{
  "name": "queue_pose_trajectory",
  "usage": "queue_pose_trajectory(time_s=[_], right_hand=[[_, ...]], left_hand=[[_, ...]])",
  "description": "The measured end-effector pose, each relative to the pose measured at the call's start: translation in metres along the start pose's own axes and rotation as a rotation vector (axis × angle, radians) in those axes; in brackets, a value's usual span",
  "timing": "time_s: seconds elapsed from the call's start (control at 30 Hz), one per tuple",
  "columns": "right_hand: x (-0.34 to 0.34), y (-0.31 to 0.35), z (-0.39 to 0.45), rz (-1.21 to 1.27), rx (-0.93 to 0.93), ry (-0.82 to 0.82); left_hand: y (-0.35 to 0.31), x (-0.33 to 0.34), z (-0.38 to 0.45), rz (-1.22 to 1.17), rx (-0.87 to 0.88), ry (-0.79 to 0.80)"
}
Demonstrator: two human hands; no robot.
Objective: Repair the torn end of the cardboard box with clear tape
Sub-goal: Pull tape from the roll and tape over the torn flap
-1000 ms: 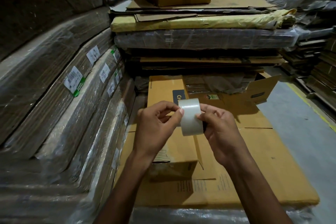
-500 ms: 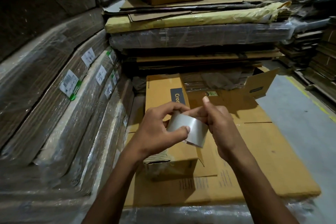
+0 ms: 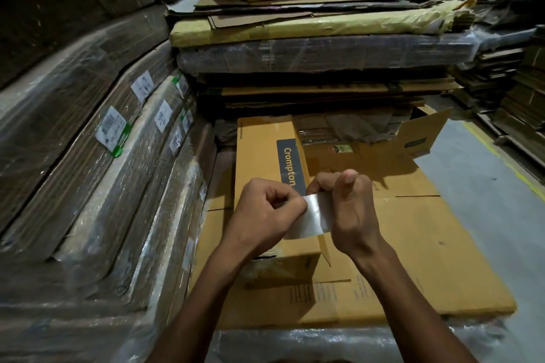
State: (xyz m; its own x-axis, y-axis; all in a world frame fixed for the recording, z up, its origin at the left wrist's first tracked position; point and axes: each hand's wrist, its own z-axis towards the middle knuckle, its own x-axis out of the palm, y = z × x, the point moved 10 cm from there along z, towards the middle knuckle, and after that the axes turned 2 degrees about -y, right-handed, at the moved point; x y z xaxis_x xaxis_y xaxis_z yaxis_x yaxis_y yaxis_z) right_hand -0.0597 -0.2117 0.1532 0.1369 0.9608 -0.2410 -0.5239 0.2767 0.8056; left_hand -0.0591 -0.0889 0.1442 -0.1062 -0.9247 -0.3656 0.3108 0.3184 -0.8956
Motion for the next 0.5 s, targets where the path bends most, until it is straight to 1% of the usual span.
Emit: queue_pose_trajectory(time_s=[0.07,0.23,0.3,0.5], right_hand=[[0.0008,0.0019,0.0012,0.025,0.001,0.006],[-0.0015,-0.0009,0.0035,0.062,0.053,0.018],[-0.0045,-0.0031,0.0055,0.076,0.079,0.013],[-0.0083,-0.0064,0.0065,0.116,0.145,0.008]], left_hand=[[-0.0002,-0.0017,-0.0019,-0.015,0.011,0.016],[0.0048,0.0001,-0.0059,-0.05,-0.035,0.097],[0.0028,0.0015,-0.0064,-0.046,-0.022,0.116],[-0.0026,0.0032,-0.0074,-0.104,-0.028,0.135]])
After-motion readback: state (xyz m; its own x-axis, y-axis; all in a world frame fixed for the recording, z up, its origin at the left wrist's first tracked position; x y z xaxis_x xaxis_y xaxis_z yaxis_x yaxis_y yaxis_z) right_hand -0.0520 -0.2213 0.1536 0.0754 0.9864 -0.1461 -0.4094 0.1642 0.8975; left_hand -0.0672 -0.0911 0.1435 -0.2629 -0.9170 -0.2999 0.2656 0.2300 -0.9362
